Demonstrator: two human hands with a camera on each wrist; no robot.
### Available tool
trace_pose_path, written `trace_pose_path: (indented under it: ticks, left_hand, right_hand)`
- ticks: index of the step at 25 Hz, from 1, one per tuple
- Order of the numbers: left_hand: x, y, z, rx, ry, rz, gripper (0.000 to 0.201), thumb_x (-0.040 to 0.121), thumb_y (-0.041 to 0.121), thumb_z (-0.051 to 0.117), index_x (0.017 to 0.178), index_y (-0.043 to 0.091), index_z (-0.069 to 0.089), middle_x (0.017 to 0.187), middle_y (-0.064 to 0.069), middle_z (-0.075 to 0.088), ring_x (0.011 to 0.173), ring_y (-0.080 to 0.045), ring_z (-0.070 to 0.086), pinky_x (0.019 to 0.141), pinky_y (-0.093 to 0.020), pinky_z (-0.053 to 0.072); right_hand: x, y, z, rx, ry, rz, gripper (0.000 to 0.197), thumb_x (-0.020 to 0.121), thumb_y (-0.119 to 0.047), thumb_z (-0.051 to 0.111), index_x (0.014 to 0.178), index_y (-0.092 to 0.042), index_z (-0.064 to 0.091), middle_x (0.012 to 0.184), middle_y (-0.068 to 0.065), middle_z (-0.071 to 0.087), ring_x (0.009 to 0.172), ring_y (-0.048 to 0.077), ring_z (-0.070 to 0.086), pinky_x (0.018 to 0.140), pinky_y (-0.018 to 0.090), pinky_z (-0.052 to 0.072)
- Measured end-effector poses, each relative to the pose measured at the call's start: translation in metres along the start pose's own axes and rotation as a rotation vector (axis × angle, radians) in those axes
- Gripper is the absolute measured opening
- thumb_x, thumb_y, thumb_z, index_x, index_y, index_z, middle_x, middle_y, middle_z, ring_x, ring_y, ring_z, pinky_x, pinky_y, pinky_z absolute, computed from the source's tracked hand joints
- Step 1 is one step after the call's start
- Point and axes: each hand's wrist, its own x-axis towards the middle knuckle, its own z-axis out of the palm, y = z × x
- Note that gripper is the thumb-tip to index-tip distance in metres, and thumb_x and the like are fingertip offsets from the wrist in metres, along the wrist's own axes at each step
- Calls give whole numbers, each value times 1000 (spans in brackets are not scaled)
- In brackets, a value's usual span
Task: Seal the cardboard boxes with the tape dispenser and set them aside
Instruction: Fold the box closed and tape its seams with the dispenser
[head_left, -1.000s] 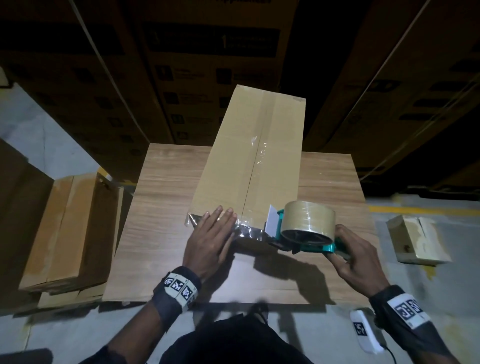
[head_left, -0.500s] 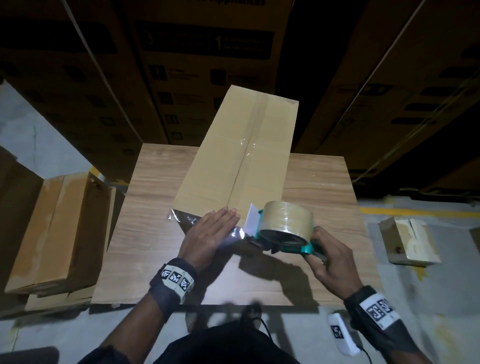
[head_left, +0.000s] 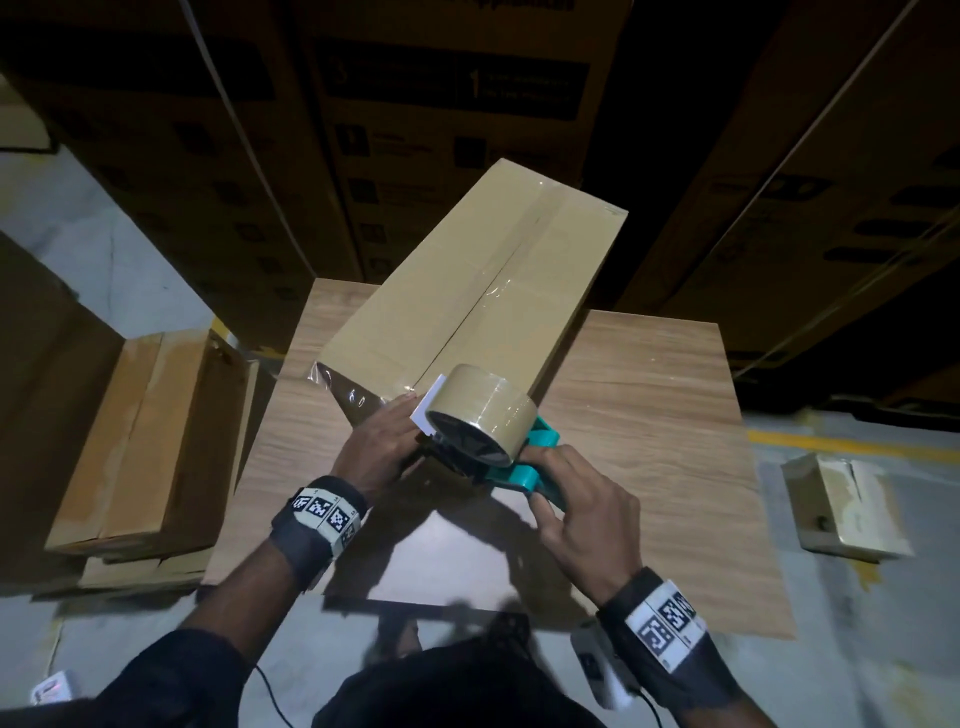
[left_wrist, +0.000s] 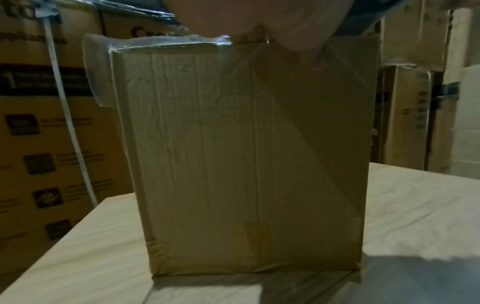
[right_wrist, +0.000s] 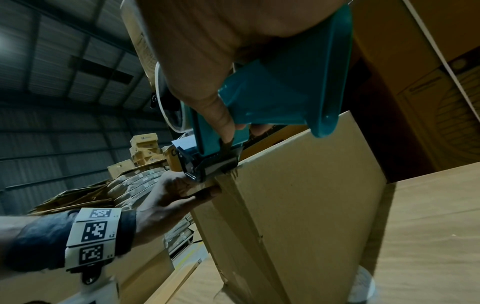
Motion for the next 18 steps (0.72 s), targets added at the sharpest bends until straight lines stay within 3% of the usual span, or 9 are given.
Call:
trace_pose_path:
  ticks: [2, 3, 5, 7, 9, 11, 13, 18]
  left_hand:
    - [2, -1, 1, 9, 40, -29, 23, 98, 21, 66, 102, 0, 77, 109, -23, 74, 112, -35, 64, 123, -29, 21]
    - [1, -3, 1, 10, 26, -31, 19, 85, 12, 79, 101, 0, 77, 108, -22, 75, 108, -35, 68, 120, -31, 24]
    - [0, -8, 4, -2, -36, -42, 42, 66, 3, 90, 106, 4, 76, 113, -18, 74, 108, -32, 71, 115, -36, 35]
    - [-1, -12, 5, -70, -85, -42, 50, 76, 4, 83, 124, 10, 70, 132, -12, 68, 125, -25, 62, 115, -41, 40]
    - [-4, -15, 7, -114, -96, -43, 45, 95, 10, 67, 139, 16, 60, 145, -5, 60, 138, -18, 51, 120, -39, 35]
    - [-3, -14, 8, -139, -97, -71, 36, 108, 25, 51, 141, 18, 61, 148, 0, 58, 140, -15, 49, 121, -35, 31]
    - [-3, -12, 9, -138, -80, -79, 38, 109, 35, 49, 139, 17, 64, 146, 0, 59, 139, -15, 52, 120, -35, 34]
    - [-2, -11, 11, -121, -50, -53, 38, 108, 35, 50, 138, 16, 65, 144, -1, 61, 134, -18, 57, 118, -37, 38]
  right_hand:
    - [4, -2, -5, 7, -12, -11, 52, 75, -21, 72, 121, -44, 60, 113, -21, 64, 81, 9, 64, 58, 28, 51]
    - [7, -3, -7, 2, -20, -12, 52, 76, -21, 72, 121, -45, 60, 114, -22, 65, 81, 8, 64, 57, 26, 50]
    - [6, -3, -16, -24, -29, -4, 55, 75, -20, 76, 120, -46, 59, 112, -23, 66, 78, 7, 64, 55, 24, 46]
    - [0, 3, -28, -40, -32, 19, 61, 71, -17, 83, 118, -48, 58, 110, -22, 67, 75, 9, 65, 53, 27, 49]
    - [-18, 15, -41, -75, -30, 38, 70, 66, -11, 88, 116, -47, 56, 107, -20, 68, 72, 13, 66, 51, 33, 54]
    - [-35, 25, -56, -132, -21, 74, 76, 63, -5, 91, 115, -47, 56, 105, -19, 69, 70, 16, 68, 52, 37, 56]
    - [-50, 35, -73, -164, -14, 86, 74, 66, -4, 89, 114, -47, 55, 104, -23, 65, 70, 14, 66, 53, 37, 57]
    - [-69, 46, -97, -151, -13, 39, 68, 69, -1, 85, 112, -45, 56, 107, -28, 58, 71, 16, 66, 53, 39, 57]
